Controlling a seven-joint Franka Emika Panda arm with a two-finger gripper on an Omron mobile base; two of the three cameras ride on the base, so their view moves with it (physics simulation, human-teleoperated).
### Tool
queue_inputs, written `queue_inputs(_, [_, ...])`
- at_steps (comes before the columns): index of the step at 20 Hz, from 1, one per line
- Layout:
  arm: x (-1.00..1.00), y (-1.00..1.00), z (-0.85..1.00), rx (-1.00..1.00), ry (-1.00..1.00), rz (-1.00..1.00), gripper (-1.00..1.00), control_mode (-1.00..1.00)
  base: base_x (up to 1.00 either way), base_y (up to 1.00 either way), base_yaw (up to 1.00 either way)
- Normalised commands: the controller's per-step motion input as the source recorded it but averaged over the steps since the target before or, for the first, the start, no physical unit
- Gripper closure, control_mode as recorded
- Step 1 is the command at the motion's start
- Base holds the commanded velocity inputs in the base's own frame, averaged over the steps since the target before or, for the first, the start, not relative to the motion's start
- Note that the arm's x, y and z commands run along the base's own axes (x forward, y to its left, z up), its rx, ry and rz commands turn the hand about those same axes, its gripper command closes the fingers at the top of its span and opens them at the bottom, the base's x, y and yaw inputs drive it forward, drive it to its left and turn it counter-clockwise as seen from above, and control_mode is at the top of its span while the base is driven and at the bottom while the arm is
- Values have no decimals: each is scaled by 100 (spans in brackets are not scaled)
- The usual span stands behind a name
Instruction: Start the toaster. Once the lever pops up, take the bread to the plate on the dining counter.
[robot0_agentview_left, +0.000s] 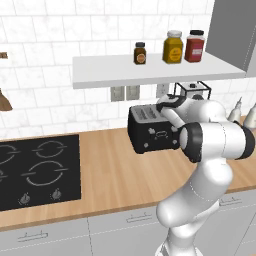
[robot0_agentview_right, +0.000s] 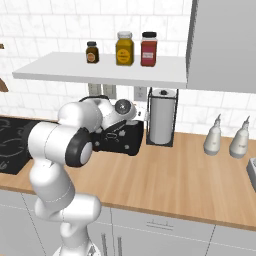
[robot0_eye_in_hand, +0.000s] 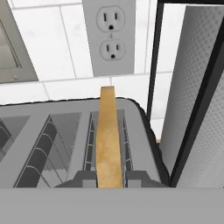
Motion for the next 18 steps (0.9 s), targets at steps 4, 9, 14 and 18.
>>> queue_inputs(4, [0, 0, 0, 0, 0, 0, 100, -100, 0, 0, 0])
queue_inputs(9, [0, 0, 0, 0, 0, 0, 100, -100, 0, 0, 0])
queue_inputs(14, [0, 0, 0, 0, 0, 0, 100, -100, 0, 0, 0])
queue_inputs(18, [0, 0, 0, 0, 0, 0, 100, -100, 0, 0, 0])
